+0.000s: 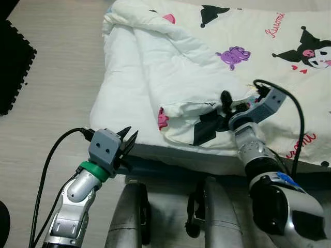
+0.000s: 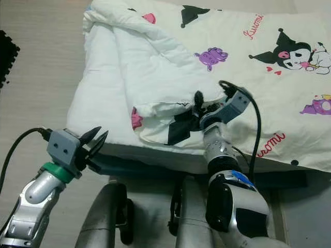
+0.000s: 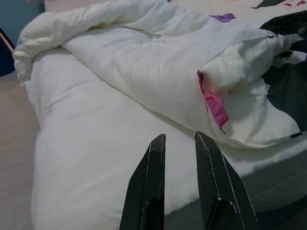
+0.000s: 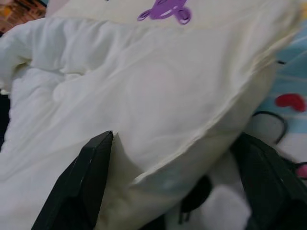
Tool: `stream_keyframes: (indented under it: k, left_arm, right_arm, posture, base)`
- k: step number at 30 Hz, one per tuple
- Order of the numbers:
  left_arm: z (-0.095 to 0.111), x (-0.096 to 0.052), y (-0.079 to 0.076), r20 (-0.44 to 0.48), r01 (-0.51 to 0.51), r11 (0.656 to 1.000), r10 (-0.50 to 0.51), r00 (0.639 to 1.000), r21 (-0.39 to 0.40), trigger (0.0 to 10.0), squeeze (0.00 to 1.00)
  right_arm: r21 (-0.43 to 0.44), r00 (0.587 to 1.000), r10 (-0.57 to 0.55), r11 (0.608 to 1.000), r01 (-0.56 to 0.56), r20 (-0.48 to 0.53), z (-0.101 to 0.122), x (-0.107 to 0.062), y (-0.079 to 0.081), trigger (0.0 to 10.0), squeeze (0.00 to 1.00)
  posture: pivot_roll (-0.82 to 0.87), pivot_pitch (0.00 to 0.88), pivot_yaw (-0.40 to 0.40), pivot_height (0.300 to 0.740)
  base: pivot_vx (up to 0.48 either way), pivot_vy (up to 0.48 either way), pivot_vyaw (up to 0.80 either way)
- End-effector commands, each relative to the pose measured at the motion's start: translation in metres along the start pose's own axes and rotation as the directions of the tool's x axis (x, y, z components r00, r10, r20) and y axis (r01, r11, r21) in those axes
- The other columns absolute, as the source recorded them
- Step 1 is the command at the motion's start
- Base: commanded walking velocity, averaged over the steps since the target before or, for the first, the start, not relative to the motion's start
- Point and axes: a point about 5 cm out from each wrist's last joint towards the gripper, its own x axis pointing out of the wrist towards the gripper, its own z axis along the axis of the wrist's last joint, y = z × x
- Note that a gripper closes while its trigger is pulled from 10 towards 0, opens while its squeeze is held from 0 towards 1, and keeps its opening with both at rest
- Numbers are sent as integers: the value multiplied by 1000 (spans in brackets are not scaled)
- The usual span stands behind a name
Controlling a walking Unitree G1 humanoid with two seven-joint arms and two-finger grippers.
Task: Clean up the room
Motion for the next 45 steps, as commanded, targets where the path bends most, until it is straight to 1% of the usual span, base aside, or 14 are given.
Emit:
stream_keyframes:
  k: [1,2,6,7,18,26,30,33,37,38,39,40,42,45]
  left_arm:
    - [-5,-7,0,-32,-5,1000,5,999,-13,10000,0]
    - [-5,-7,2,-33,-11,1000,11,999,-12,10000,0]
    - [-5,-7,3,-34,-18,1000,18,999,-11,10000,0]
    - [-5,-7,4,-33,-27,1000,26,999,-8,10000,0]
    - [-3,-12,13,-32,-85,996,85,996,4,10000,0]
    - [0,-18,25,-19,-143,989,143,989,30,10000,0]
    - [1,-22,37,-21,-194,980,195,981,46,10000,0]
    - [3,-24,44,-11,-238,970,239,971,57,10000,0]
    - [5,-25,51,-1,-287,956,288,958,63,10000,0]
    - [5,-25,51,-1,-287,956,288,958,63,10000,0]
    - [7,-26,56,7,-317,946,317,948,65,10000,0]
    - [7,-26,56,7,-317,946,317,948,65,10000,0]
    - [12,-27,70,24,-367,927,366,930,77,10000,0]
    - [13,-28,74,29,-376,923,375,927,83,10000,0]
  right_arm:
    - [44,1000,1,999,0,-15,-5,-1,0,9451,0]
    - [48,1000,15,999,-14,-12,-4,0,2,4196,0]
    - [48,999,32,998,-31,-11,-3,2,5,4196,0]
    - [48,999,45,998,-45,-4,-2,2,8,0,0]
    - [27,991,131,991,-131,-3,-3,6,28,0,0]
    - [-15,967,252,967,-253,-18,-10,5,50,0,0]
    - [-90,907,407,905,-416,-104,-33,-3,75,0,0]
    - [-145,845,508,835,-531,-168,-49,-11,93,0,0]
    - [-164,799,566,785,-598,-202,-58,-16,105,0,0]
    - [-164,799,566,785,-598,-202,-58,-16,105,0,0]
    - [-169,776,593,760,-627,-215,-62,-18,111,0,0]
    - [-169,776,593,760,-627,-215,-62,-18,111,0,0]
    - [-179,706,665,684,-707,-244,-71,-26,132,0,0]
    - [-181,683,686,659,-730,-252,-74,-29,139,0,0]
  posture:
    - [105,328,60,630]
    - [105,326,56,630]
    - [105,326,56,630]
    - [105,329,47,630]
    - [99,340,22,630]
    - [85,342,8,630]
    - [83,343,1,630]
    - [83,344,-3,630]
    - [82,343,-6,630]
    - [82,343,-6,630]
    - [82,343,-6,630]
    - [82,343,-6,630]
    - [81,343,-7,630]
    - [82,343,-7,630]
  base:
    - [0,0,0]
    - [0,0,0]
    - [0,0,0]
    - [0,0,0]
    - [0,0,0]
    - [0,0,0]
    - [0,0,0]
    - [0,0,0]
    - [0,0,0]
    - [0,0,0]
    - [0,0,0]
    - [0,0,0]
    - [0,0,0]
    - [0,0,0]
